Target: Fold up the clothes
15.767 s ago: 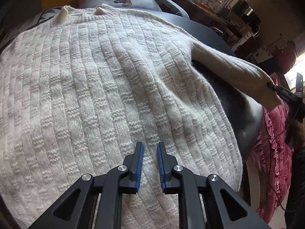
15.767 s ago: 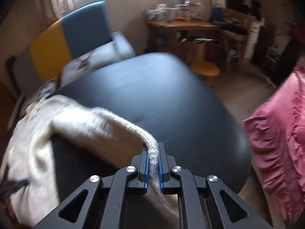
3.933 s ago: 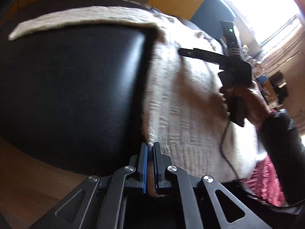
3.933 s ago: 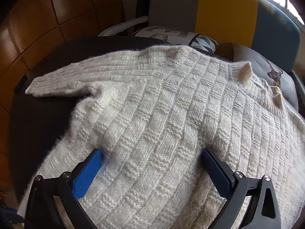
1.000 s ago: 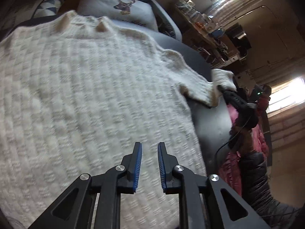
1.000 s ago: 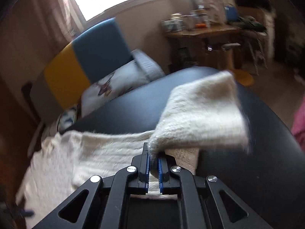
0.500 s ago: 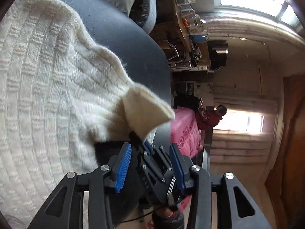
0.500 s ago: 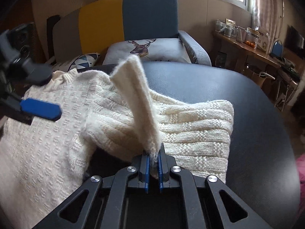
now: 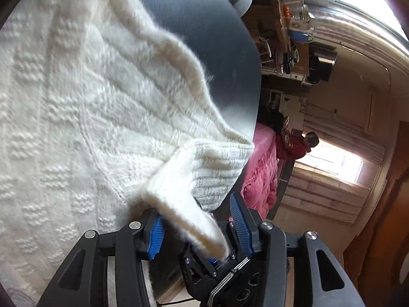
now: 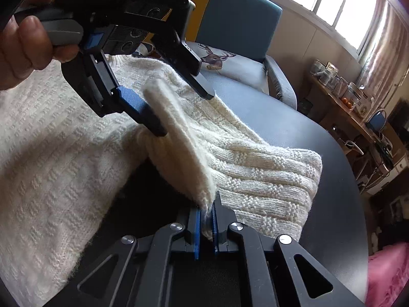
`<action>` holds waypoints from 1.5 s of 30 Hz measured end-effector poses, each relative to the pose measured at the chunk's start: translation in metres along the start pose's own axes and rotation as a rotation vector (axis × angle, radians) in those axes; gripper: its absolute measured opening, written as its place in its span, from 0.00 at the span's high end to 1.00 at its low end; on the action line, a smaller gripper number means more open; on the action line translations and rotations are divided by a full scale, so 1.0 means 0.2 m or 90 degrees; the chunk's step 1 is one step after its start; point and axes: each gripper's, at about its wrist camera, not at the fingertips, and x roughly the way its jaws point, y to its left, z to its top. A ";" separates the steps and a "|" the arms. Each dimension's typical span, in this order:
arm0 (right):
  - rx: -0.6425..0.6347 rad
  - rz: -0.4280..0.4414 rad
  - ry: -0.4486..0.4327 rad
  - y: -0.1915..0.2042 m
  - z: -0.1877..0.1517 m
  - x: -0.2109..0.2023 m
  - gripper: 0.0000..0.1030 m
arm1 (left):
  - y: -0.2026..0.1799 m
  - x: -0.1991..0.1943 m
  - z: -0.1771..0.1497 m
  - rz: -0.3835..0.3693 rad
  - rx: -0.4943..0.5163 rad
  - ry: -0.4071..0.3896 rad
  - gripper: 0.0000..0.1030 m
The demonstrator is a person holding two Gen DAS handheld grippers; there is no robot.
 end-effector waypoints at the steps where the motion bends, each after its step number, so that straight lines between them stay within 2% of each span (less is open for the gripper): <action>1: 0.019 0.001 -0.005 -0.02 0.00 -0.01 0.92 | -0.02 0.01 -0.01 0.010 0.015 -0.010 0.67; 2: 0.038 0.001 -0.011 -0.05 0.01 -0.03 0.92 | -0.04 0.02 -0.02 0.021 0.030 -0.020 0.71; 3: 0.057 0.002 -0.016 -0.07 0.01 -0.04 0.92 | -0.06 0.03 -0.03 0.031 0.047 -0.032 0.86; 4: 0.076 0.003 -0.022 -0.10 0.01 -0.05 0.92 | -0.10 0.02 -0.04 0.040 0.067 -0.050 0.95; 6: 0.114 0.004 -0.033 -0.14 0.02 -0.08 0.91 | -0.18 -0.01 -0.06 0.050 0.103 -0.087 0.94; 8: 0.153 0.006 -0.044 -0.19 0.02 -0.11 0.79 | -0.29 -0.09 -0.07 0.043 0.132 -0.139 0.94; 10: 0.203 0.015 -0.057 -0.25 0.02 -0.14 0.47 | -0.40 -0.20 -0.07 0.032 0.161 -0.197 0.94; 12: 0.345 0.110 -0.090 -0.39 -0.03 -0.21 0.29 | -0.51 -0.33 -0.08 0.017 0.190 -0.251 0.94; 13: 0.421 0.174 -0.107 -0.45 -0.06 -0.23 0.24 | -0.55 -0.40 -0.08 0.013 0.203 -0.275 0.94; 17: 0.718 0.523 -0.172 -0.55 -0.23 -0.16 0.17 | -0.65 -0.70 -0.10 0.035 0.242 -0.366 0.94; 18: 0.761 0.588 -0.185 -0.53 -0.24 -0.13 0.13 | -0.64 -0.79 -0.11 0.039 0.249 -0.382 0.94; 20: 0.818 0.678 -0.204 -0.45 -0.23 -0.07 0.08 | -0.64 -0.96 -0.16 0.053 0.268 -0.415 0.94; 22: 0.869 0.734 -0.209 -0.36 -0.20 0.01 0.02 | -0.62 -1.11 -0.24 0.064 0.281 -0.444 0.95; 27: 0.967 0.762 -0.157 -0.14 -0.11 0.21 0.00 | -0.52 -1.42 -0.41 0.070 0.290 -0.506 0.95; 30: 0.985 0.734 -0.144 -0.06 -0.05 0.26 0.00 | -0.43 -1.61 -0.51 0.063 0.284 -0.550 0.95; 34: 0.979 0.696 -0.140 -0.04 0.04 0.31 0.00 | -0.24 -1.85 -0.64 0.051 0.264 -0.600 0.95; 40: 0.943 0.640 -0.114 -0.02 0.12 0.35 0.00 | 0.10 -1.95 -0.70 0.100 0.204 -0.599 0.95; 45: 0.903 0.612 -0.097 -0.01 0.15 0.35 0.00 | 0.44 -1.89 -0.66 0.165 0.149 -0.567 0.95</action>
